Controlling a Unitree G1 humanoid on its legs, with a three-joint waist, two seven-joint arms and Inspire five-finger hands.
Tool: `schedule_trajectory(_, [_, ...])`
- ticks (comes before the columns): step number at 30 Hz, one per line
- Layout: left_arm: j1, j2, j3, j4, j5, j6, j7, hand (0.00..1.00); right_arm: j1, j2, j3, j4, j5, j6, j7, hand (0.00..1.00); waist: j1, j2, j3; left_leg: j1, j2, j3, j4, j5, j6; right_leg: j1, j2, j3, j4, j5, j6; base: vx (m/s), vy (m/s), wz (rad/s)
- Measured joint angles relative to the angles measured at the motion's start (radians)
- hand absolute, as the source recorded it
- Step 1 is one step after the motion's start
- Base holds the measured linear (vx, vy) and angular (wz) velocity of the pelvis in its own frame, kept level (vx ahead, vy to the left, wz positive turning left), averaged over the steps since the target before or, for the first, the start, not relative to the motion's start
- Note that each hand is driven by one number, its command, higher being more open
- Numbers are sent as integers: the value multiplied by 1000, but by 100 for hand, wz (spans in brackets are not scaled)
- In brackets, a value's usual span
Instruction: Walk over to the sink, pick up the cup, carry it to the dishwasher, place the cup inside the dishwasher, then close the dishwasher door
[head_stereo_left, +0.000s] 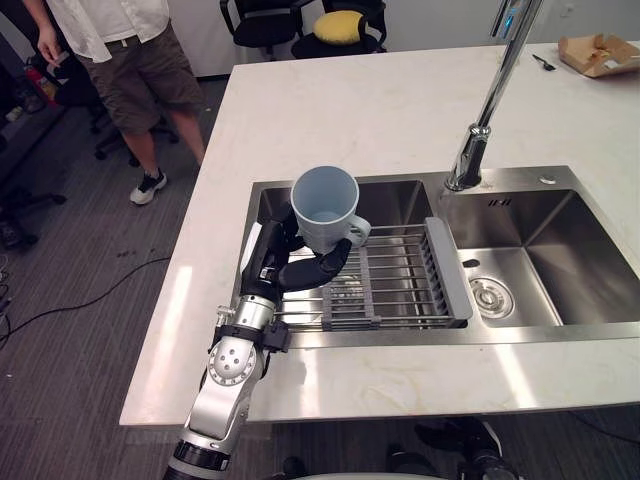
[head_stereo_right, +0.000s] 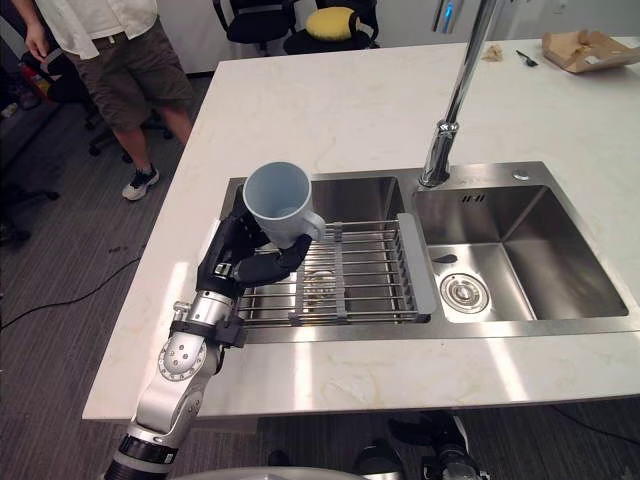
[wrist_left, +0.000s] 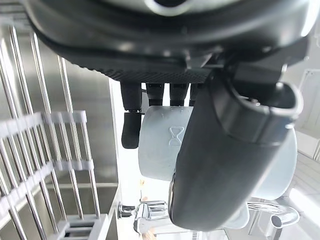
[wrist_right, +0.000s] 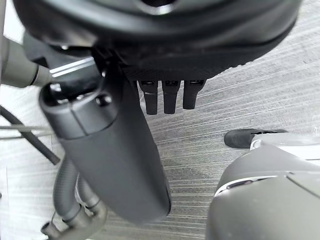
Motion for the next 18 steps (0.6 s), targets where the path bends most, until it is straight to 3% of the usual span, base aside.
schedule_trajectory(4, [26, -11, -9, -41, 41, -2, 18, 30, -3, 3, 1, -29, 4, 0, -7, 90, 10, -6, 3, -13, 7, 44, 40, -29, 1, -29, 2, 50, 11, 7, 2, -5, 24, -36])
schedule_trajectory(7, [24, -10, -14, -69, 74, -7, 38, 30, -27, 17, 7, -68, 4, -5, -20, 90, 8, -16, 8, -96, 26, 74, 142, -72, 11, -111, -1, 92, 46, 27, 19, -64, 26, -34])
schedule_trajectory(10, [10, -15, -17, -71, 76, -9, 41, 30, -43, 24, 31, -80, 5, -4, -37, 90, 7, -43, 26, -163, 49, 57, 242, -107, 25, -188, -4, 67, 144, 36, 35, -132, -23, -10])
schedule_trajectory(11, [7, -17, -17, -71, 76, -9, 42, 30, -40, 24, 37, -90, 5, -5, -45, 90, 7, -51, 32, -171, 50, 36, 254, -111, 31, -199, -6, 60, 164, 45, 51, -144, 13, 9])
schedule_trajectory(12, [5, -23, -17, -73, 76, -9, 41, 30, -35, 23, 40, -106, 4, -5, -52, 90, 9, -54, 34, -192, 61, 26, 258, -118, 52, -188, -7, 60, 143, 53, 91, -184, 25, 32])
schedule_trajectory(13, [4, -23, -10, -72, 76, -14, 41, 30, -32, 24, 44, -107, 5, -8, -58, 90, 9, -61, 40, -209, 59, 11, 277, -120, 68, -211, -12, 60, 301, -42, 89, -150, 26, 45])
schedule_trajectory(15, [24, -24, 1, -72, 76, -15, 43, 30, -15, 24, 44, -106, 5, -8, -62, 90, 18, -66, 40, -223, 46, -25, 296, -111, 81, -186, -9, 53, 474, -143, 104, -95, -30, 59])
schedule_trajectory(16, [36, -24, 12, -75, 76, -17, 58, 30, -15, 24, 46, -106, 5, -9, -63, 90, 47, -70, 38, -257, 40, -35, 325, -101, 77, -143, 11, 54, 480, -175, 95, -151, -78, 41])
schedule_trajectory(18, [37, -34, 43, -82, 76, -17, 80, 30, -45, 20, 53, -104, 7, -11, -66, 90, 84, -67, 37, -340, 32, -46, 360, -78, 83, -112, 29, 48, 323, -213, 32, -205, -94, 29])
